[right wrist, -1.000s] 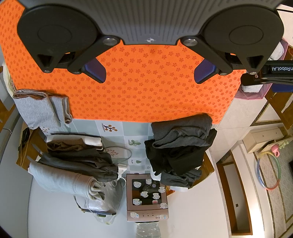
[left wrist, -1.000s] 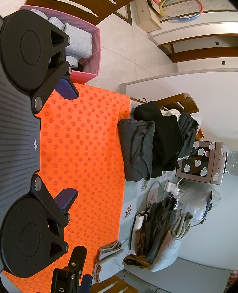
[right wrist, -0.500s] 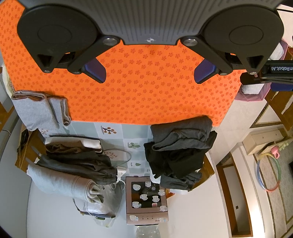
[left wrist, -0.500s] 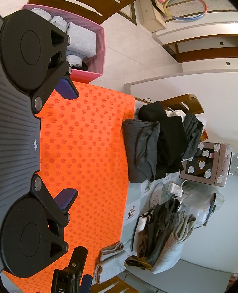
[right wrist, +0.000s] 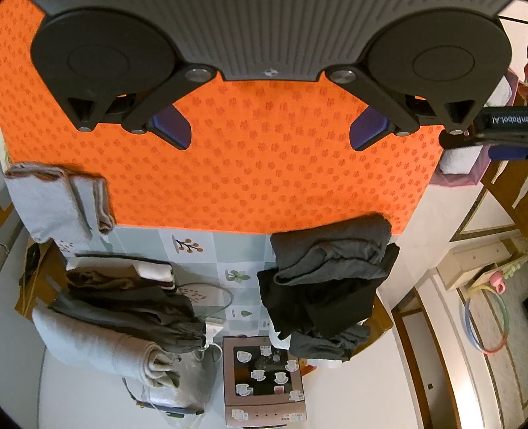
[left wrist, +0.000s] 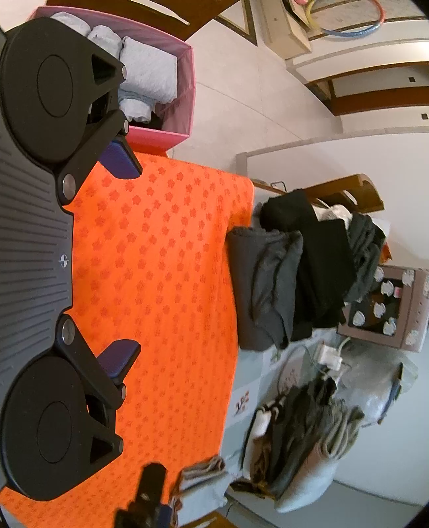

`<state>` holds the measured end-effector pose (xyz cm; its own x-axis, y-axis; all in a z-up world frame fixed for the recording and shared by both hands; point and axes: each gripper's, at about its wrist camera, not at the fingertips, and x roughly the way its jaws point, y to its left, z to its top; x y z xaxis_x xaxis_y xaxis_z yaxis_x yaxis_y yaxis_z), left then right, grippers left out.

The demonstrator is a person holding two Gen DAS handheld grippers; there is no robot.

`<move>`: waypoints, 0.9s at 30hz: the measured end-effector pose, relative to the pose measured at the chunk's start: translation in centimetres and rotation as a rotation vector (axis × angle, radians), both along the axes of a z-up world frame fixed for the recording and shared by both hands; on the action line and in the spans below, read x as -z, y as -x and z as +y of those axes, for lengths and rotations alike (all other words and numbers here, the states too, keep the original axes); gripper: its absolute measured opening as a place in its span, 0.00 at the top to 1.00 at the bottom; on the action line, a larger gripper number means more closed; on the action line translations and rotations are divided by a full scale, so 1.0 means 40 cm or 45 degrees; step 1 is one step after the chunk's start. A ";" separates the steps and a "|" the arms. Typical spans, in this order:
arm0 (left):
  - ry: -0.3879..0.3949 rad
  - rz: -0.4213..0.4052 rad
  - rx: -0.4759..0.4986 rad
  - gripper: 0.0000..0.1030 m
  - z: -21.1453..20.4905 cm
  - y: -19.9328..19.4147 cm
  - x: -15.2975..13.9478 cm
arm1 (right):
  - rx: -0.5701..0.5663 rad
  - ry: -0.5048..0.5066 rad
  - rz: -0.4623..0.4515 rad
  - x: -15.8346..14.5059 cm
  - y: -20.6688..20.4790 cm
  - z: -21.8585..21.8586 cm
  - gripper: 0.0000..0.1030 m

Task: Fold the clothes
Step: 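Reach into the dark clothes pile and grasp the black trousers with the right gripper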

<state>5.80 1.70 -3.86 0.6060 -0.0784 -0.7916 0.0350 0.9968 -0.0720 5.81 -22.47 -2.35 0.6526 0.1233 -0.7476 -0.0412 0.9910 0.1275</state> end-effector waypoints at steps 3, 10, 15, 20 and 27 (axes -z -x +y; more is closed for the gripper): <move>0.008 0.019 -0.010 0.00 0.021 -0.053 0.018 | -0.019 0.011 0.002 0.003 -0.070 0.000 0.00; 0.008 0.009 -0.016 0.00 0.052 -0.223 0.034 | -0.075 0.038 -0.016 0.014 -0.283 -0.003 0.00; 0.005 -0.014 -0.013 0.00 0.048 -0.361 0.043 | -0.110 0.028 -0.039 0.032 -0.454 0.000 0.00; 0.008 -0.024 -0.025 0.00 0.043 -0.466 0.059 | -0.186 -0.023 -0.057 0.058 -0.608 0.021 0.01; 0.023 0.005 -0.054 0.00 0.056 -0.488 0.086 | -0.336 0.003 -0.069 0.114 -0.763 0.112 0.12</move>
